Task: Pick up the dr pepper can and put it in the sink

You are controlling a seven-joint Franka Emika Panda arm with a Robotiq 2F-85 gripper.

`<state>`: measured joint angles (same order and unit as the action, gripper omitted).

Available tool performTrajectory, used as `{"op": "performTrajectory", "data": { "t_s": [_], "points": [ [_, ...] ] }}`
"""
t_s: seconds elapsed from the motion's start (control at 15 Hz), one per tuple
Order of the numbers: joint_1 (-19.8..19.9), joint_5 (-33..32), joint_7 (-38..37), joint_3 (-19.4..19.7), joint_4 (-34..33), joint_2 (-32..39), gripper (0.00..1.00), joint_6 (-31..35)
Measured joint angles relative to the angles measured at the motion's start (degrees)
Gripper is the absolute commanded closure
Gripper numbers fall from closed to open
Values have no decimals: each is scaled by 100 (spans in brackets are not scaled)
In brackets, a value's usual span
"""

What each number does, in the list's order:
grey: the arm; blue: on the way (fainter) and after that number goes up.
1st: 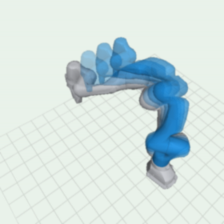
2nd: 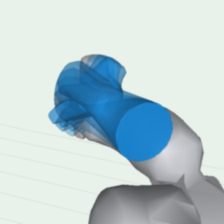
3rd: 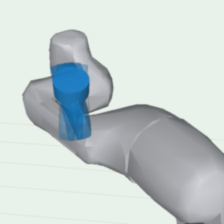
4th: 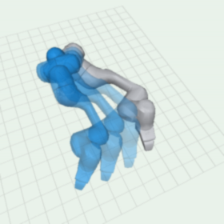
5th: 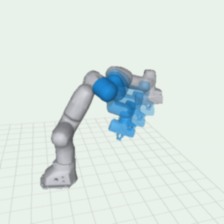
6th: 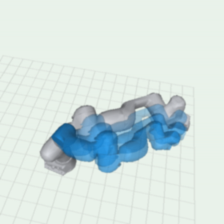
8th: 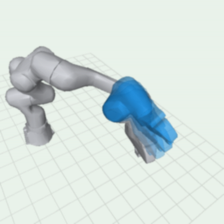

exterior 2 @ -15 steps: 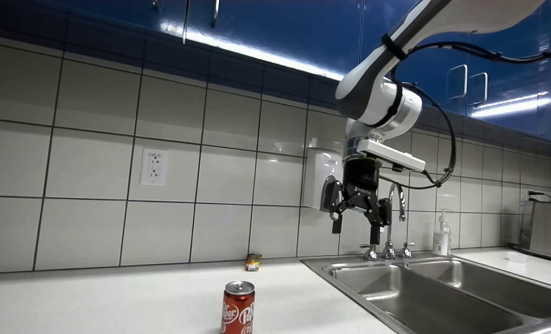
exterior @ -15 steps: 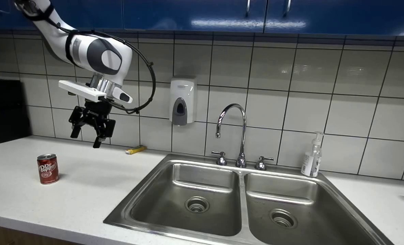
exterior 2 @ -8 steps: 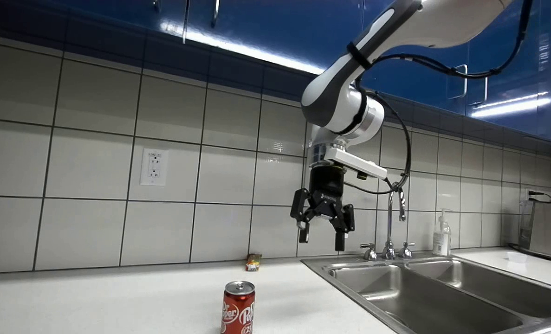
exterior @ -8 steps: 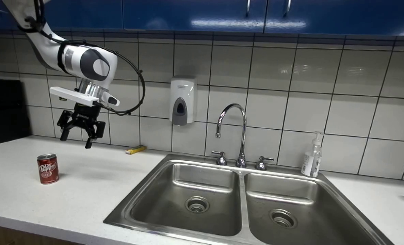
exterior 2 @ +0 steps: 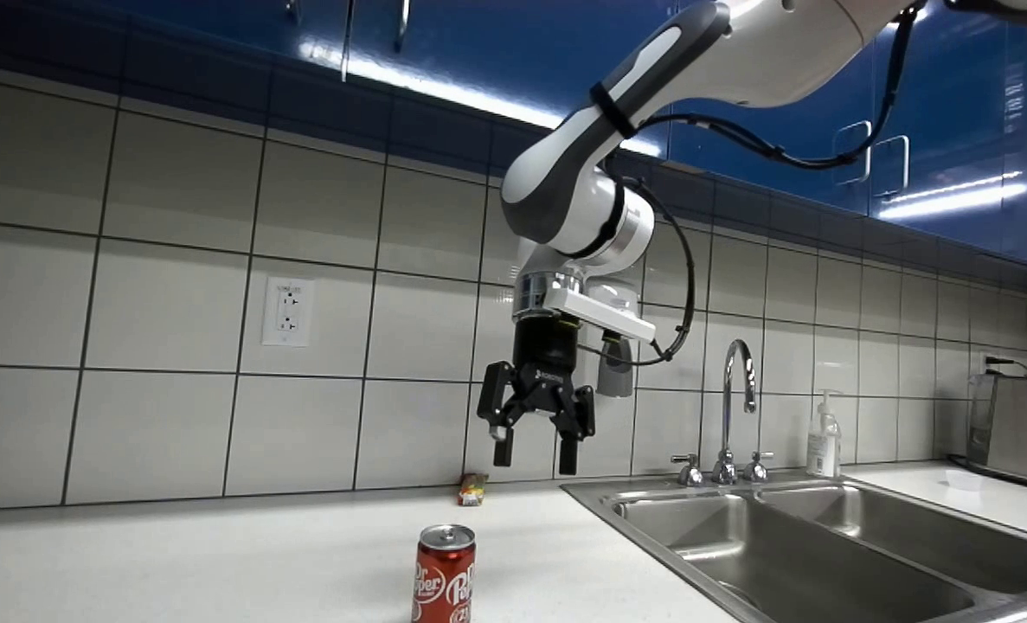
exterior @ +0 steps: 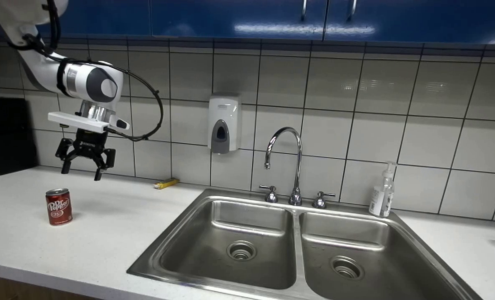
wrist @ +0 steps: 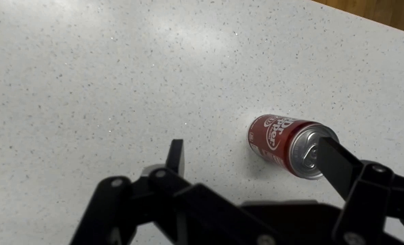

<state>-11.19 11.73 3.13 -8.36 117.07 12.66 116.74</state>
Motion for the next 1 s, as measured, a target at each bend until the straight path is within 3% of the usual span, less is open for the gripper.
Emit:
{"op": "performTrajectory", "data": {
  "t_s": [1.0],
  "points": [
    [-594, -530, 15, -379, -1289, 1235, 0, -166]
  ]
}}
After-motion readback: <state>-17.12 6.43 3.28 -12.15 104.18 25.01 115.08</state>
